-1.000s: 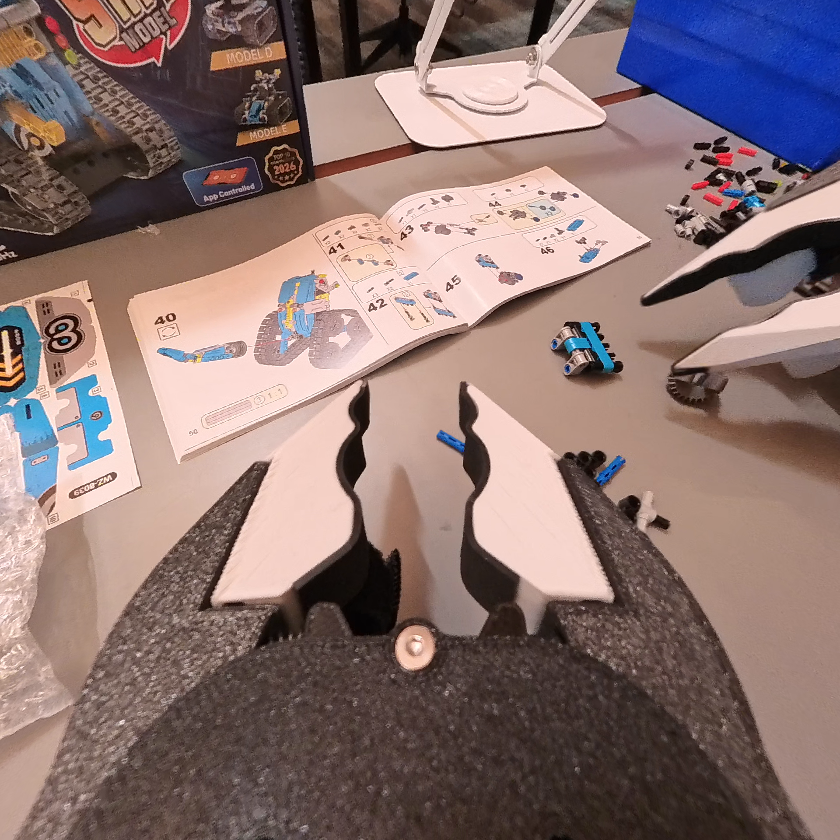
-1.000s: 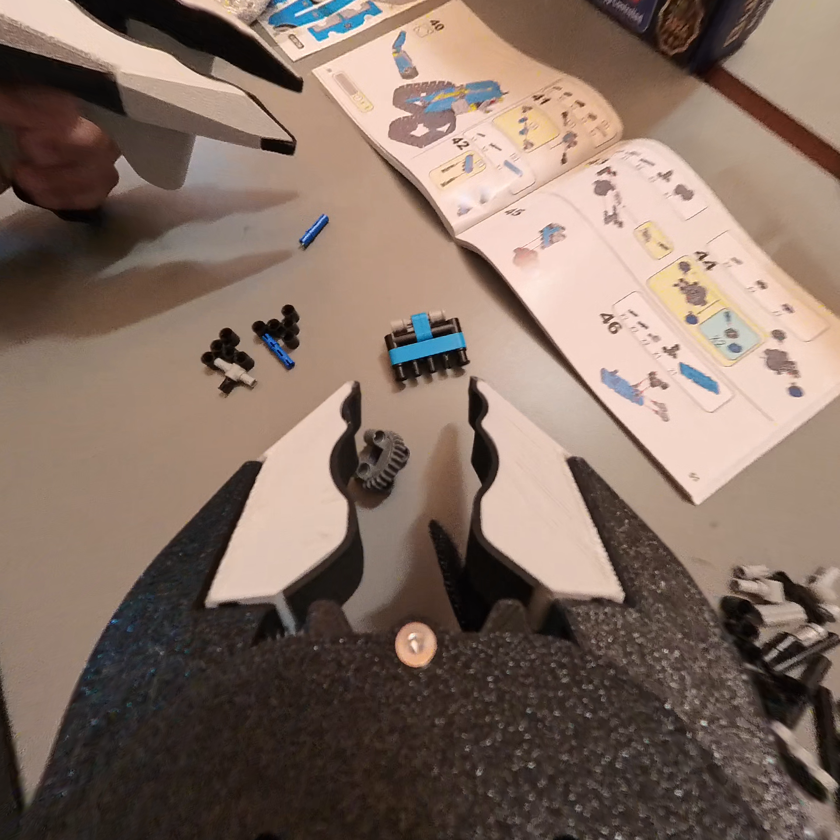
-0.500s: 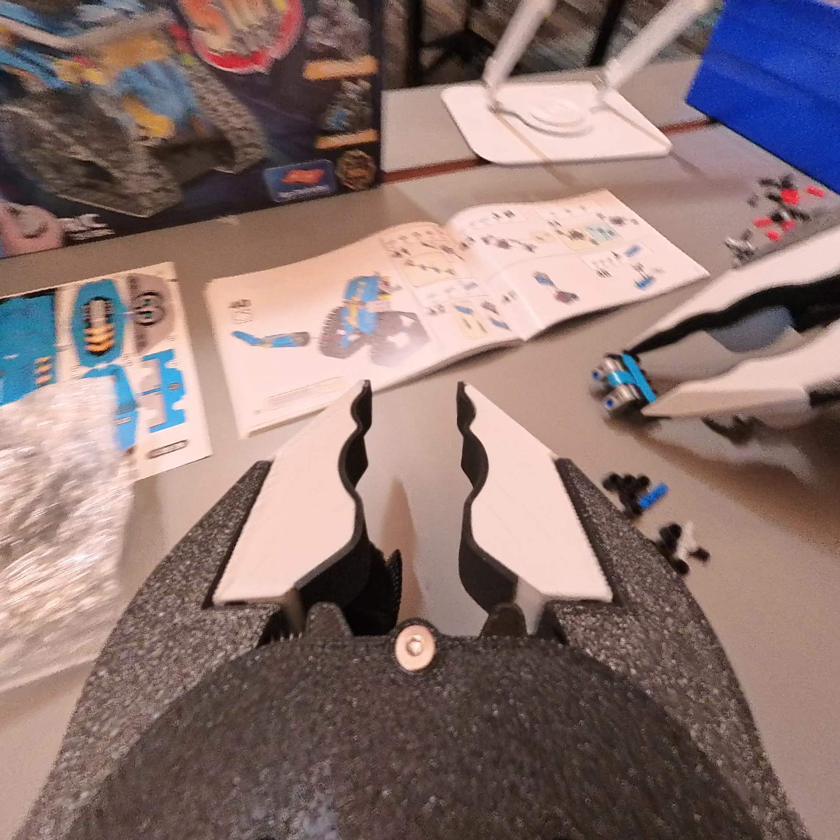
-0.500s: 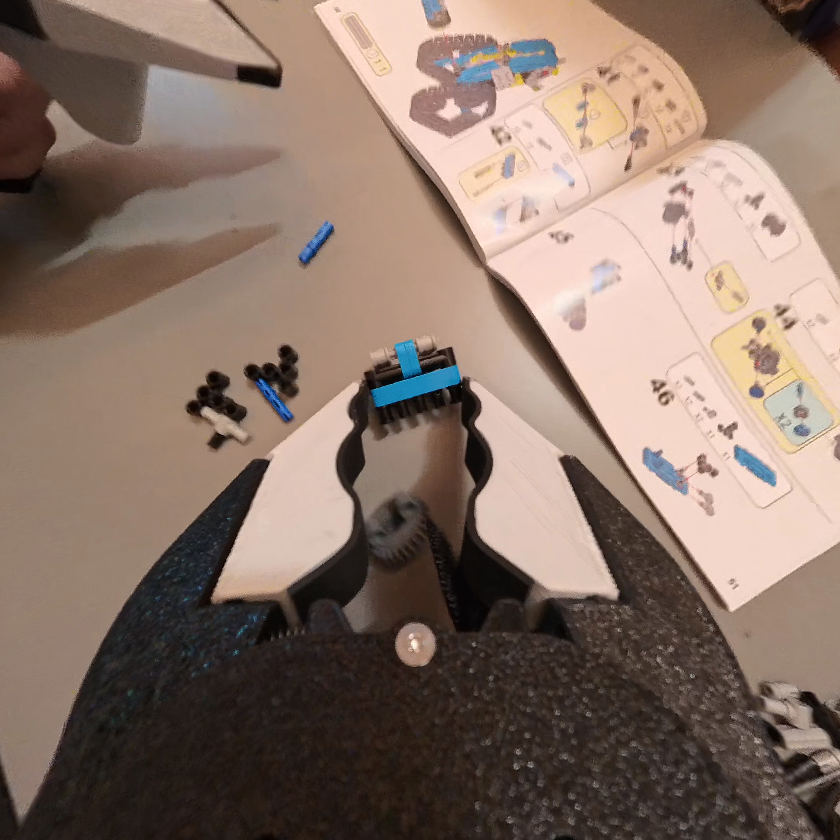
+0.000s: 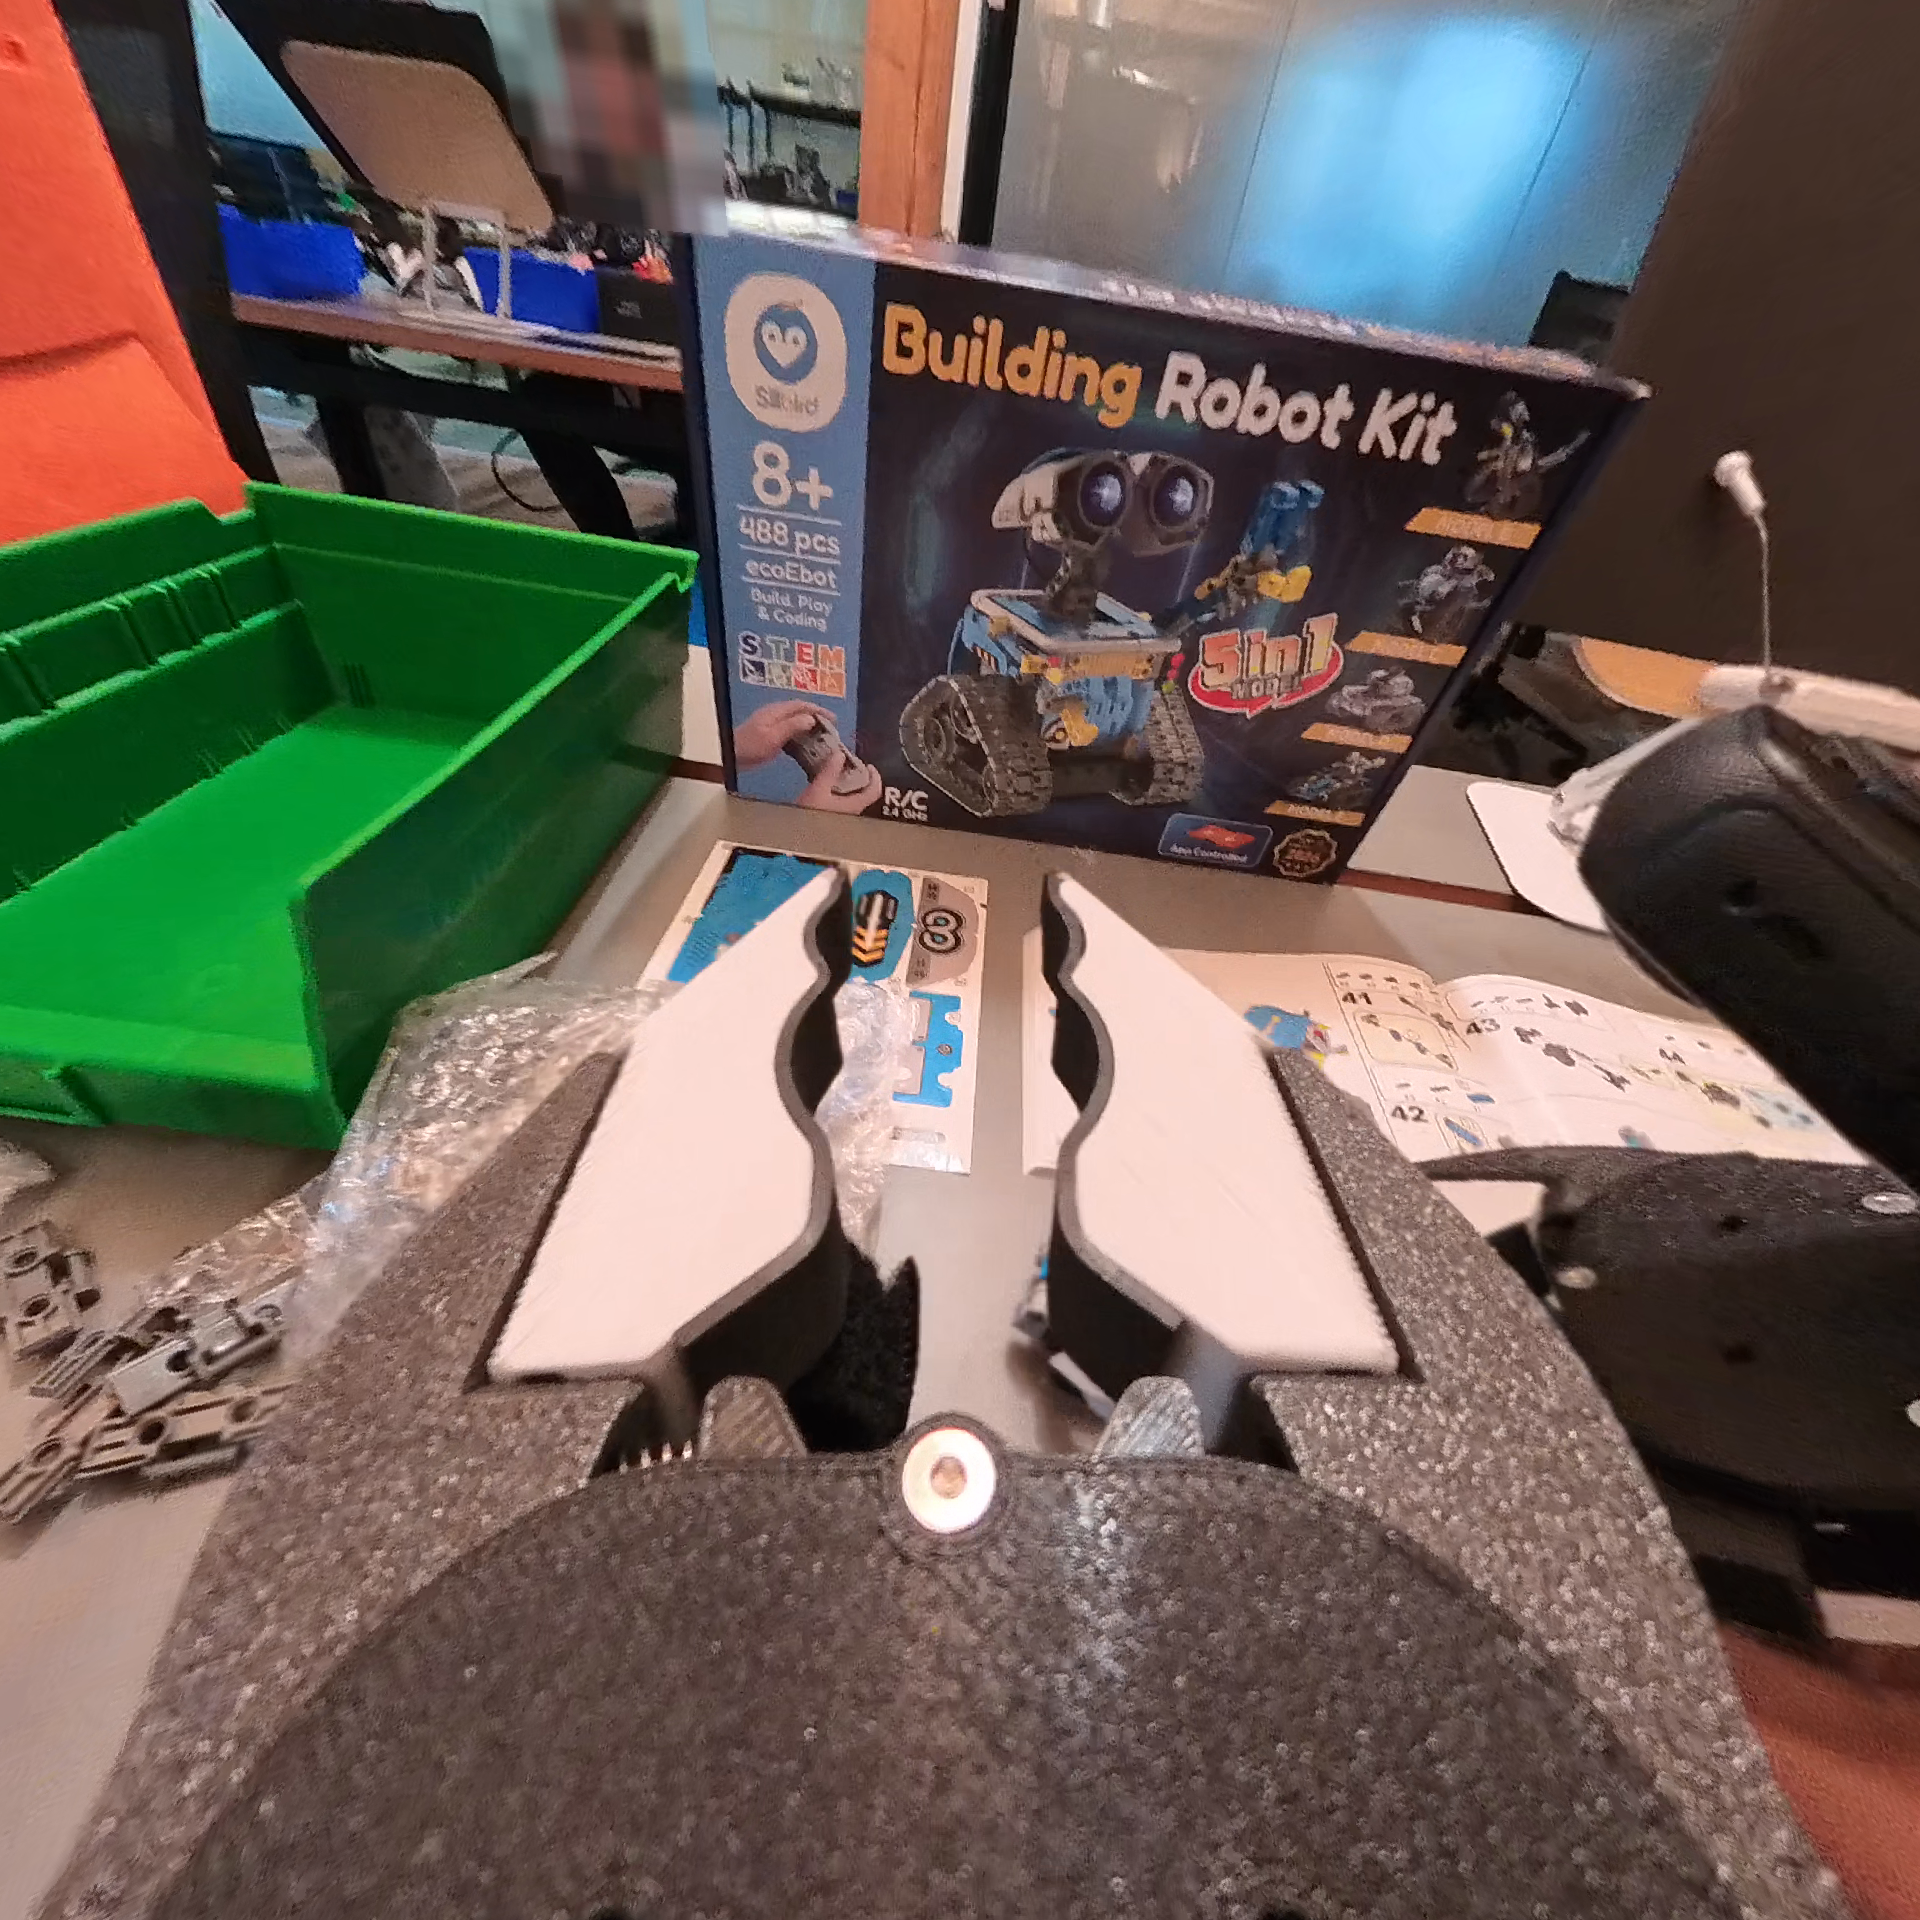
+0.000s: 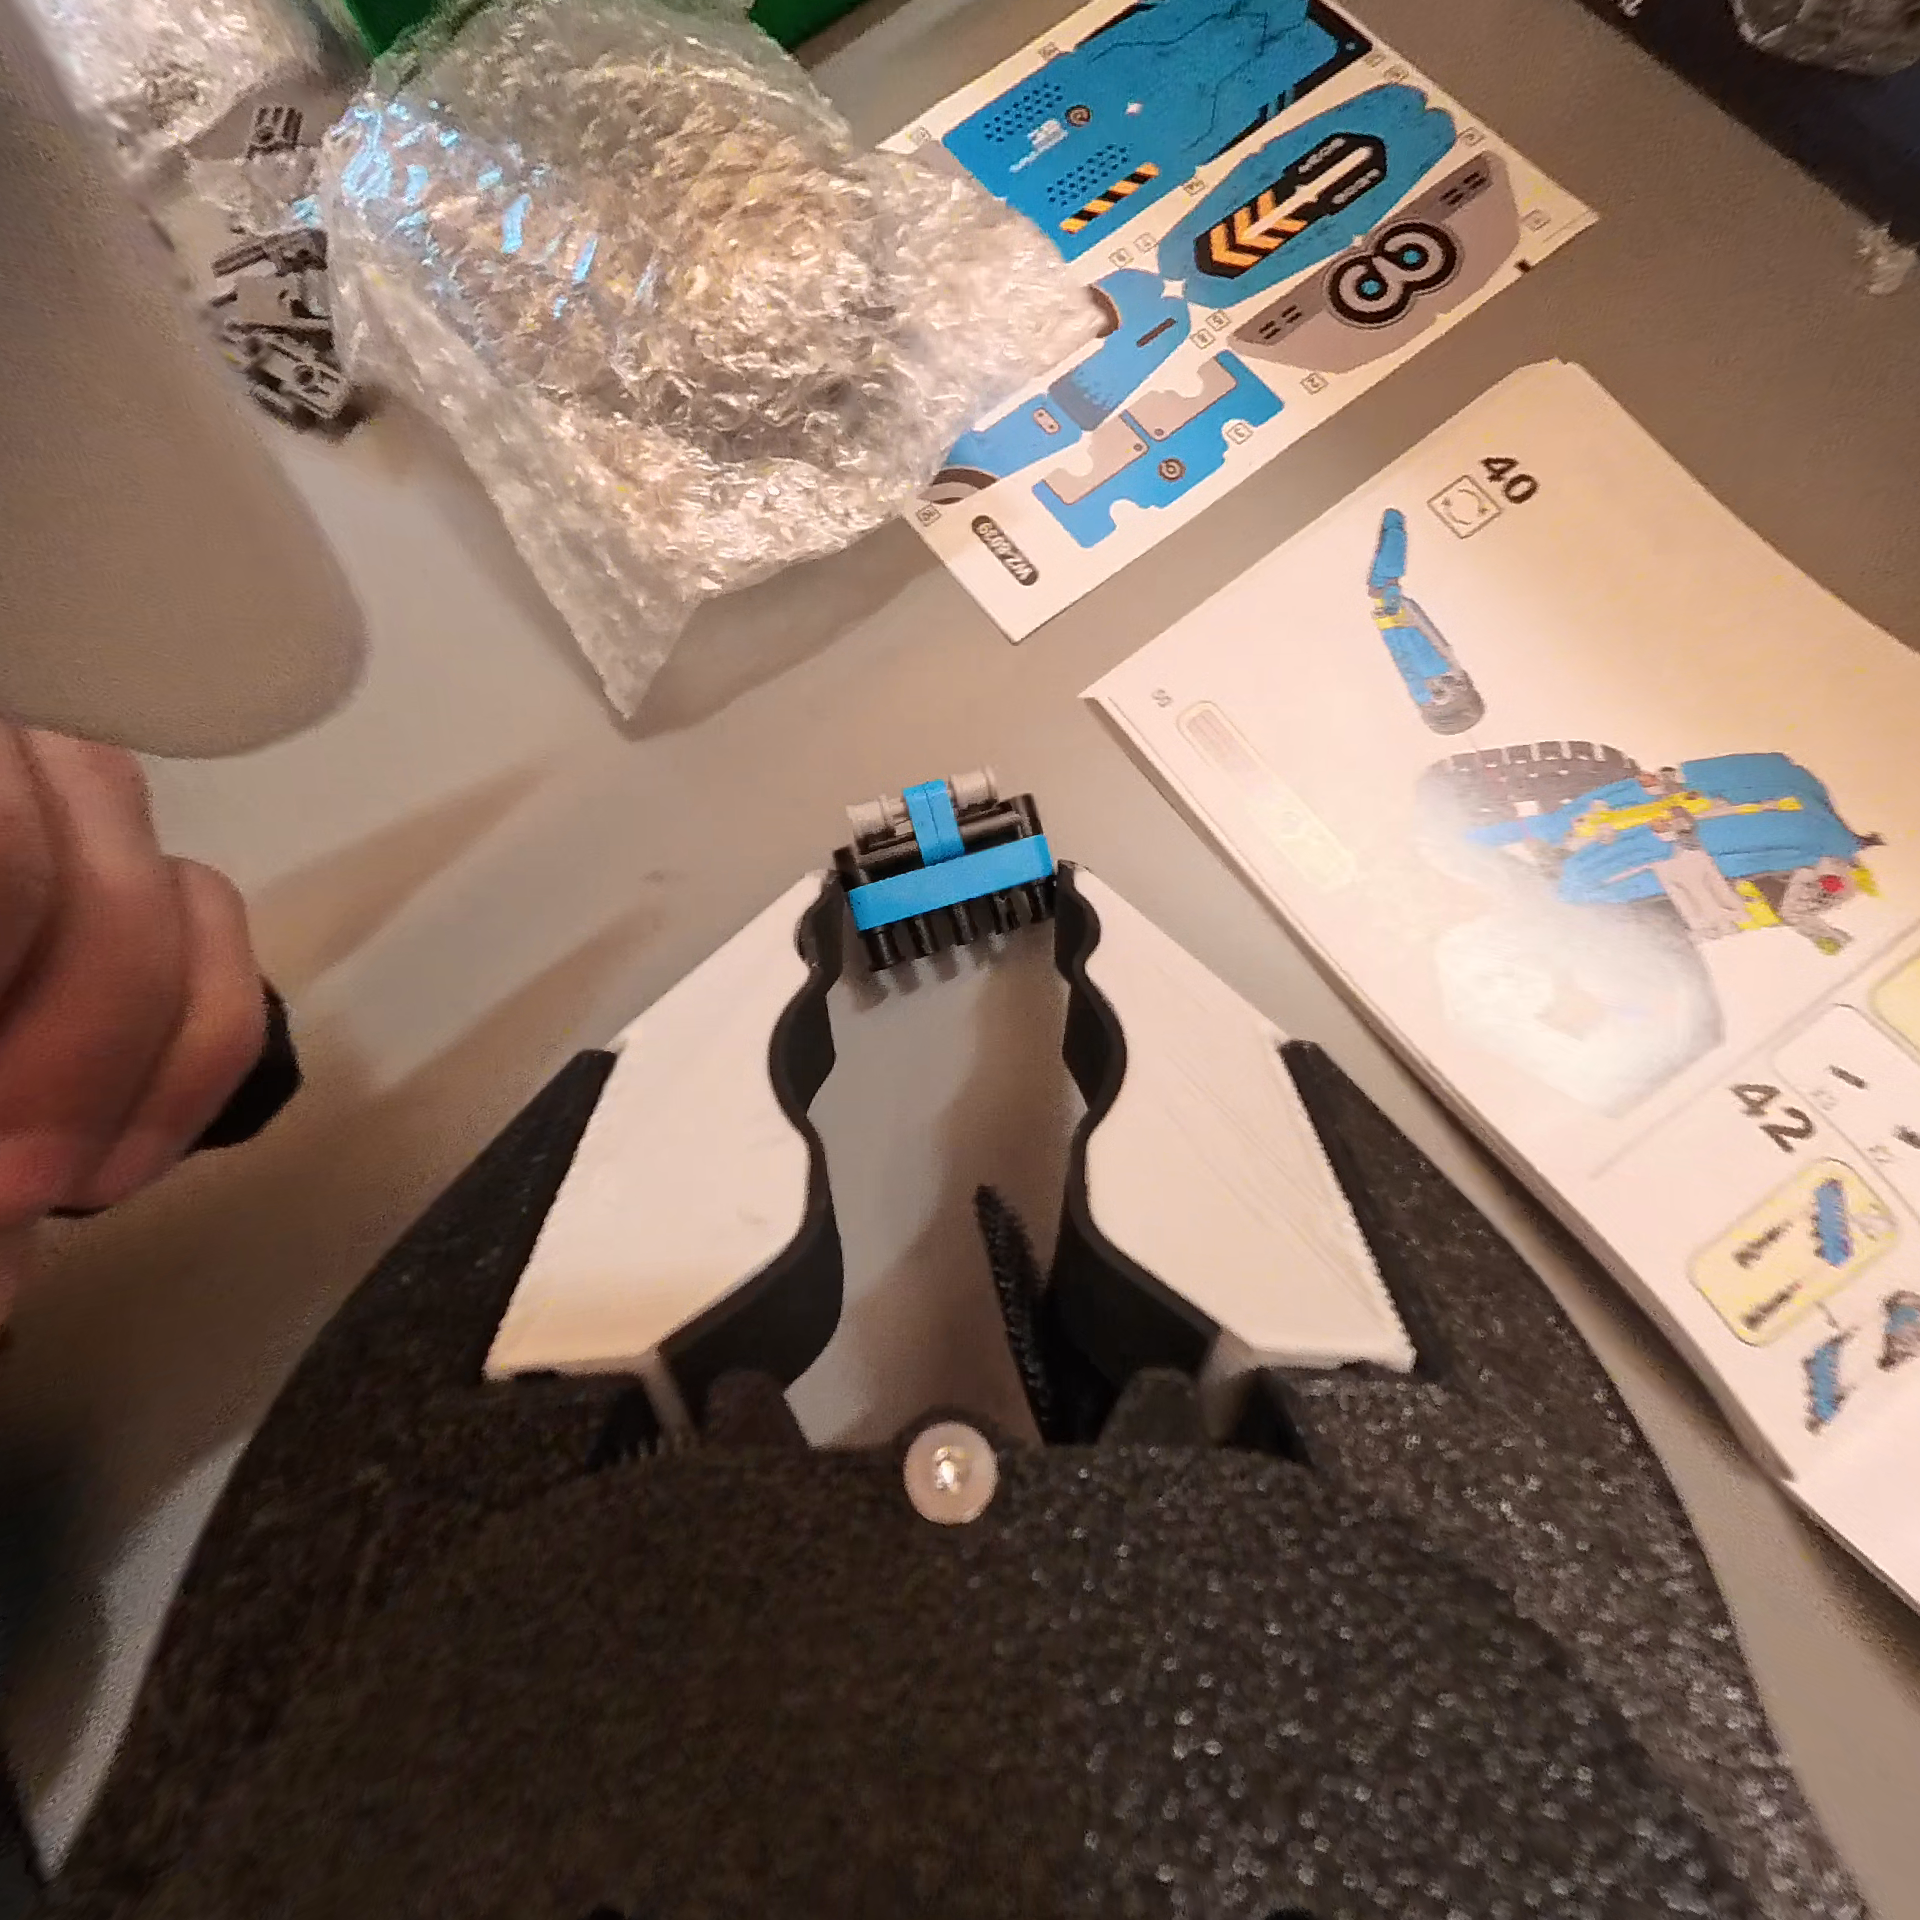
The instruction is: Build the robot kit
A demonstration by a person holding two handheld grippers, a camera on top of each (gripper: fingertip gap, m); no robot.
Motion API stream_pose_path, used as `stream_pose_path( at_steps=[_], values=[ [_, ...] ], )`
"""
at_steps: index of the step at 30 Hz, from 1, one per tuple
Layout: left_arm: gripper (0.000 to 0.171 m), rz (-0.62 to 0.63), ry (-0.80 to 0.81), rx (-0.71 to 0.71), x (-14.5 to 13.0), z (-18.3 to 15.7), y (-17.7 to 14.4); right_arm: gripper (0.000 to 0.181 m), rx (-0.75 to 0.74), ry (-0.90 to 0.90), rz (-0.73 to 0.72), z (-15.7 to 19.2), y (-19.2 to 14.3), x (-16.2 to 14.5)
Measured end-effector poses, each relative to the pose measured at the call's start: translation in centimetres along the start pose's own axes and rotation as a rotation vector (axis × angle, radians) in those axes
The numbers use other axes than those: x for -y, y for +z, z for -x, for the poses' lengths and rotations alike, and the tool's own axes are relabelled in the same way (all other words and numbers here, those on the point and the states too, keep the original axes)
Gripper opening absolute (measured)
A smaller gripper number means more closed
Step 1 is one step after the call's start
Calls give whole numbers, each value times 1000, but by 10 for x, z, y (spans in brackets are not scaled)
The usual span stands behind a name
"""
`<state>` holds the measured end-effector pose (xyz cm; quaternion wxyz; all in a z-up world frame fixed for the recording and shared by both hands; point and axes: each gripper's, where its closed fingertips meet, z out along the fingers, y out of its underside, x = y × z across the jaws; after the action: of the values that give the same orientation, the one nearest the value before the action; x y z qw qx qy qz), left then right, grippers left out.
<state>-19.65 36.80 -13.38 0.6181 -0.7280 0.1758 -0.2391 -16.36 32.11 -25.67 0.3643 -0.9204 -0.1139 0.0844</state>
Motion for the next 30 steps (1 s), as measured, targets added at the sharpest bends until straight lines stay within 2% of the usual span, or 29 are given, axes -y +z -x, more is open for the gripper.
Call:
stream_pose_path(
  at_steps=[4, 6, 9, 12, 14, 17, 21, 26, 30],
  values=[
    [37, 75, 11, -62, -15, -14, 6, 43, 4, -19, 22, 7, 4, -10],
    [37, 84, 14, -80, -18, -19, 6, 55, 30, -7, 5, 10, -2, -10],
    [37, 86, 11, -118, -19, -27, 4, 56, 95, 3, -63, 11, -47, -11],
    [37, 113, 37, -176, -26, -43, 5, 48, -7, -21, -198, -30, -116, -24],
    [37, 156, 58, -219, -36, -56, 6, 41, -140, -4, -278, -78, -156, -44],
    [38, 207, 101, -306, -49, -81, 2, 42, -244, 113, -341, -132, -189, -77],
    [37, 256, 181, -404, -64, -107, -6, 45, -262, 141, -387, -155, -199, -97],
    [37, 332, 135, -559, -76, -136, -18, 45, -274, 102, -383, -157, -200, -95],
    [37, 355, 178, -544, -83, -134, -15, 44, -324, 68, -362, -160, -198, -98]
  ],
)
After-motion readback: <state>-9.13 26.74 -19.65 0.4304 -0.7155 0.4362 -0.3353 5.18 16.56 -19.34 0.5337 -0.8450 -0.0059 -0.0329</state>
